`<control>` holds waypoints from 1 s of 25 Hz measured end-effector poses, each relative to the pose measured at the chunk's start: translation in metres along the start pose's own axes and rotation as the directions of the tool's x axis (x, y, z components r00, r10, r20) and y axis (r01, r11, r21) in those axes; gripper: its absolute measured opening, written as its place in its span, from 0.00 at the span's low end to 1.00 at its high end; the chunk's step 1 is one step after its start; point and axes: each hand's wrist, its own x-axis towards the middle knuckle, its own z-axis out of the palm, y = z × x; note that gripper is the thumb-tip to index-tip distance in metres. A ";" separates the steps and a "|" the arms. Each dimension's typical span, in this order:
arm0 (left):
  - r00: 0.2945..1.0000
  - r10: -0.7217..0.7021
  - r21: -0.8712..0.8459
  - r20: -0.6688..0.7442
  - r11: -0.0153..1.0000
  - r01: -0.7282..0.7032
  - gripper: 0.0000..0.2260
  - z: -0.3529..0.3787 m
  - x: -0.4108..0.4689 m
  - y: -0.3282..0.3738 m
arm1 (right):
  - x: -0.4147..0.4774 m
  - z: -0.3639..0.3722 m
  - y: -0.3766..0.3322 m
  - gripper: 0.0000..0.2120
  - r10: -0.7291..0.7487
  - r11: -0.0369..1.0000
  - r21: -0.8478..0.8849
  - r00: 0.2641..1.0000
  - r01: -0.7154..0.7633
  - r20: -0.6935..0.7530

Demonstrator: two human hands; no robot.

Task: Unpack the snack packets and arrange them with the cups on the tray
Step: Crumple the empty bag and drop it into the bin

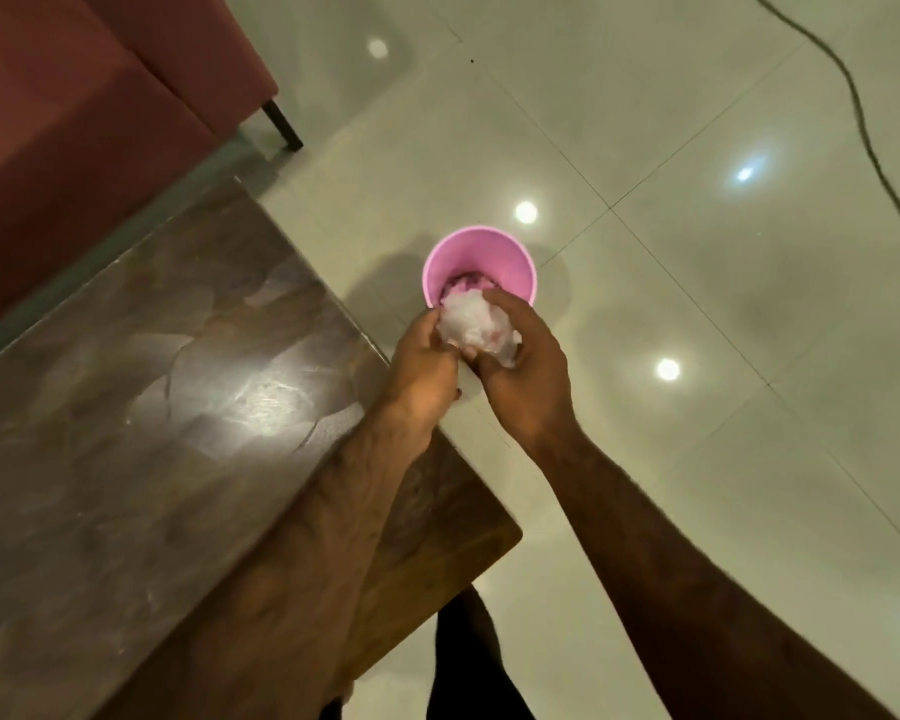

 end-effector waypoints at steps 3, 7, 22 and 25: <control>0.995 0.103 0.246 0.008 0.964 -0.102 0.19 0.011 0.042 0.007 | 0.056 0.003 0.030 0.30 -0.062 0.987 -0.152 0.995 0.050 -0.074; 0.992 0.119 0.377 0.041 0.918 -0.126 0.20 0.016 0.075 -0.009 | 0.123 0.016 0.067 0.31 -0.057 0.957 -0.289 0.996 0.034 -0.071; 0.946 0.313 0.785 0.086 0.564 -0.258 0.33 -0.059 0.009 -0.013 | 0.052 0.017 0.021 0.38 -0.192 0.781 -0.556 0.957 0.284 0.219; 0.939 0.343 0.809 0.027 0.544 -0.222 0.35 -0.102 -0.021 -0.014 | 0.023 0.025 -0.024 0.40 -0.229 0.708 -0.615 0.937 0.347 0.266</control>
